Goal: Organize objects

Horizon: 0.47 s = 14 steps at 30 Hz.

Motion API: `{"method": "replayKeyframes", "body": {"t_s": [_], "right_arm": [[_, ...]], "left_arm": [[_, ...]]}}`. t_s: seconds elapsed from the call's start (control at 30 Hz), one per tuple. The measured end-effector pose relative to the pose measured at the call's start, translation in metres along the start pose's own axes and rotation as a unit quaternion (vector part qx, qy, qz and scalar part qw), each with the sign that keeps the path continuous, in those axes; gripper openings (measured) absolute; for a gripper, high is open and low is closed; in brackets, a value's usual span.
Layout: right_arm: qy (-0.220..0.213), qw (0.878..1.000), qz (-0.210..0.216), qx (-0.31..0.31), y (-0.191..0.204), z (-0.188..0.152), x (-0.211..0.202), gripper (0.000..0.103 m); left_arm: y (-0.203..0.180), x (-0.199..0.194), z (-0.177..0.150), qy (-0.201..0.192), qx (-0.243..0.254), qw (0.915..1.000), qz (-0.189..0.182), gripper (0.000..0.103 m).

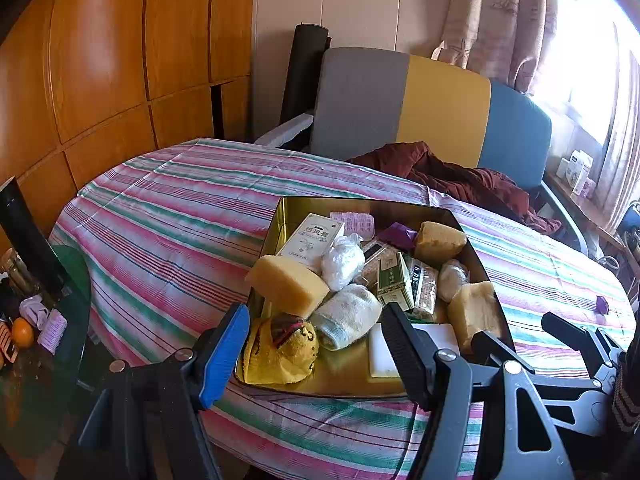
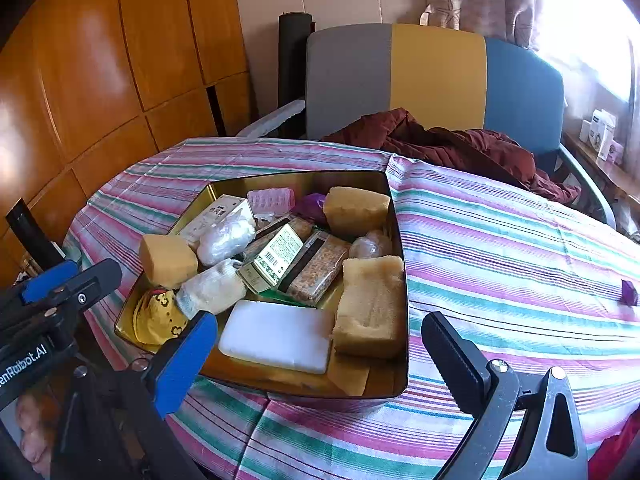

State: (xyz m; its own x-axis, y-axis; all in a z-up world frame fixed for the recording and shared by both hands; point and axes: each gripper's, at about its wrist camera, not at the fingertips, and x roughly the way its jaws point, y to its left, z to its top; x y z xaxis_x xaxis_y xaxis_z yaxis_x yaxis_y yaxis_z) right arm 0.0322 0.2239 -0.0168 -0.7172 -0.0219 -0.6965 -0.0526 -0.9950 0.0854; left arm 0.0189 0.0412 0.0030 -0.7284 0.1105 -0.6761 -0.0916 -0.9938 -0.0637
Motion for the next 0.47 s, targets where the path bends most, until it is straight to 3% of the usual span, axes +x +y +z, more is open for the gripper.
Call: {"method": "replayKeyframes", "body": {"t_s": [0.47], "right_arm": [[0.001, 1.000, -0.003, -0.003, 0.0018, -0.0015, 0.0041, 0.103]], "left_arm": [[0.0012, 0.0037, -0.0003, -0.007, 0.004, 1.0000, 0.004, 0.069]]}}
